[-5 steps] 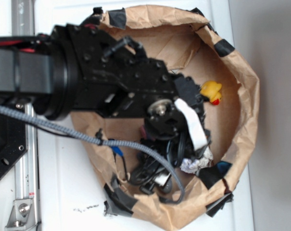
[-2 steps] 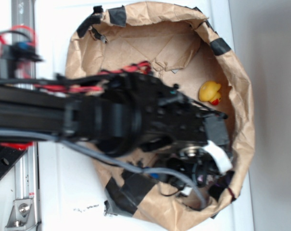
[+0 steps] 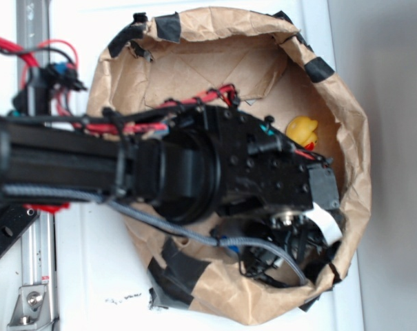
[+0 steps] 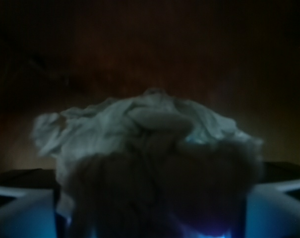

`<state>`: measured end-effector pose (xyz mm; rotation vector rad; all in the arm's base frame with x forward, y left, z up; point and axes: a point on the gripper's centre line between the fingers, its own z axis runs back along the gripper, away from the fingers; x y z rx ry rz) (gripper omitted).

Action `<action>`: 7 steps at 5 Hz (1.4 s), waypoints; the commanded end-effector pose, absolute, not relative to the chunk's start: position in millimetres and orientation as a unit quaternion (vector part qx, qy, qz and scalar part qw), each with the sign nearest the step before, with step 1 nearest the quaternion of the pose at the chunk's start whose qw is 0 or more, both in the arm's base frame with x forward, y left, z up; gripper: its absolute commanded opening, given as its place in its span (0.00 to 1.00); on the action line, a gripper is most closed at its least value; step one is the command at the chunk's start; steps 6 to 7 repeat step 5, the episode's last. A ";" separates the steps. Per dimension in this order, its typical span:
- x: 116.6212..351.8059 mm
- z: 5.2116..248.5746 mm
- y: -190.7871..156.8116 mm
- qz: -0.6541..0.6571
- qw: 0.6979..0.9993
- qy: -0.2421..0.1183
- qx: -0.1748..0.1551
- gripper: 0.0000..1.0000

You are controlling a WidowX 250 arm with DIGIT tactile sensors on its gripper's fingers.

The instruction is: Grab the white paper.

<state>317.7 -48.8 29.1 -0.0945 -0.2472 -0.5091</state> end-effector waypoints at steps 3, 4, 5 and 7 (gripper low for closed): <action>253.3 167.2 9.3 0.068 0.992 -0.104 0.027 0.00; 246.4 168.1 11.6 0.117 0.990 -0.076 0.020 0.00; 247.9 159.2 15.6 0.130 0.988 -0.071 0.036 0.00; 247.9 159.2 15.6 0.130 0.988 -0.071 0.036 0.00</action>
